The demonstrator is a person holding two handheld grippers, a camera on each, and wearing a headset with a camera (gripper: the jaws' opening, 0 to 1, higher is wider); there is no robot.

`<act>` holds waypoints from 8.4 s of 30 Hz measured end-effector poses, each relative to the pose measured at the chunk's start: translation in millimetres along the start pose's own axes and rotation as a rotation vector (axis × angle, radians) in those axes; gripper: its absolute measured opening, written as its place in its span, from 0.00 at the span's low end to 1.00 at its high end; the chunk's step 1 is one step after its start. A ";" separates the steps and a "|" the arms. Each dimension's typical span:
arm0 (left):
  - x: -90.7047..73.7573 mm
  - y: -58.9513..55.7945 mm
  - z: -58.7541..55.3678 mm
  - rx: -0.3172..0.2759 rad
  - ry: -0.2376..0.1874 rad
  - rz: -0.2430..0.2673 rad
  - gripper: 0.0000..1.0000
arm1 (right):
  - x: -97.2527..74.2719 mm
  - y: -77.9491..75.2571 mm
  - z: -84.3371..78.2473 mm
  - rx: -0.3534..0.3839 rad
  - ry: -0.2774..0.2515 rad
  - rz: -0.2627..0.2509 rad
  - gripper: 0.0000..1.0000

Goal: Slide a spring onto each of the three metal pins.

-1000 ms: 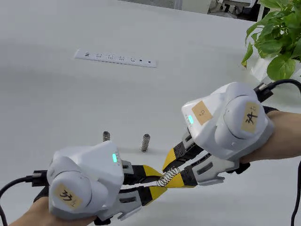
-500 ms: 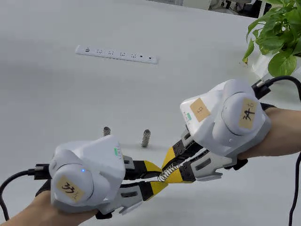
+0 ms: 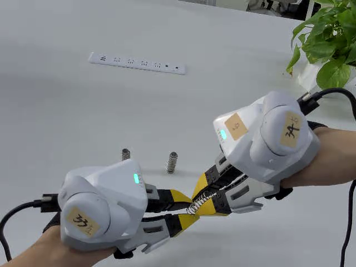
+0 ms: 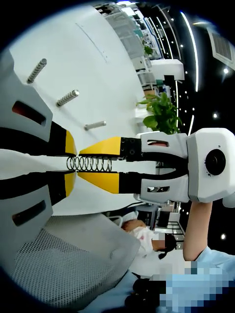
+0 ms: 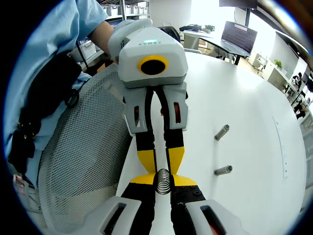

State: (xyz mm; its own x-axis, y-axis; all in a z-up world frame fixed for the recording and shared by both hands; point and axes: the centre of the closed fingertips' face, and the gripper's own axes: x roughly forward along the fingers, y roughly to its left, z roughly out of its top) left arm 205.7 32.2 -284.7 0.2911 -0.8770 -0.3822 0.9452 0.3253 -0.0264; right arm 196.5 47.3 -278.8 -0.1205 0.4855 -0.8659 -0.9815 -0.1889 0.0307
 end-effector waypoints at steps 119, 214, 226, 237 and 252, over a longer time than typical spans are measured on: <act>-88.0 72.0 -79.9 -0.266 0.069 0.384 0.94 | -26.3 -101.9 -93.3 -0.061 0.332 -0.038 0.08; -88.8 68.7 -84.0 -0.283 0.084 0.370 0.90 | 18.5 -106.7 -110.2 0.048 0.178 -0.112 0.88; -92.8 69.1 -82.2 -0.264 0.098 0.366 0.91 | 14.1 -88.0 -102.9 0.167 0.050 -0.173 0.99; -99.3 67.4 -79.7 -0.244 0.111 0.364 0.91 | 1.3 -71.1 -109.4 0.290 -0.059 -0.278 0.99; -109.3 77.2 -74.5 -0.248 0.098 0.391 0.91 | -24.8 -24.8 -117.2 0.474 -0.225 -0.440 0.99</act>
State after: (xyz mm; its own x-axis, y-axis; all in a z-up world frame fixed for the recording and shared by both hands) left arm 235.8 179.5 -313.8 0.5921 -0.6381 -0.4922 0.7001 0.7098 -0.0779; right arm 241.2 -60.0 -316.6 0.3271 0.6070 -0.7243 -0.8991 0.4357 -0.0408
